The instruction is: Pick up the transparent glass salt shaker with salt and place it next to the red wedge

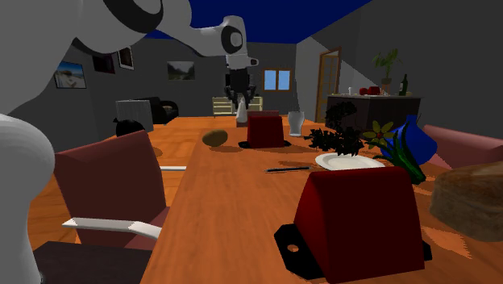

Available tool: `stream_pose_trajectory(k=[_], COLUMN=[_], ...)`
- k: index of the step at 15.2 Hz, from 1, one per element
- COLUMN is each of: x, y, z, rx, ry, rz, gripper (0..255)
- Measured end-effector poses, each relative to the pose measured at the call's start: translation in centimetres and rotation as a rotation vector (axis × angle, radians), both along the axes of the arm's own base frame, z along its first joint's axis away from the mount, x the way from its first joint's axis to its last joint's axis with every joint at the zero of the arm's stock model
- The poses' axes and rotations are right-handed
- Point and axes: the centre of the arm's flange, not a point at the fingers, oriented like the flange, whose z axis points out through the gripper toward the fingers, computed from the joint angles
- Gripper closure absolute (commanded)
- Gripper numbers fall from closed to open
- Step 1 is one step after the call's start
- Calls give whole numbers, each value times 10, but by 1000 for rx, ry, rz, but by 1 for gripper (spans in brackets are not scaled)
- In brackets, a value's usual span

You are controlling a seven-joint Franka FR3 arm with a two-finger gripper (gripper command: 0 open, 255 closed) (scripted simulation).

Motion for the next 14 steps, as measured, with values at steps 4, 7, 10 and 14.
stream_pose_trajectory(k=[4, 7, 10, 14], x=[-1, 1, 0, 0], y=[0, 0, -1, 0], z=[-22, -37, -54, -75], rx=[0, 0, 0, 0], ry=[0, 0, 0, 0], rz=[0, 0, 0, 0], gripper=[255, 255, 255, 255])
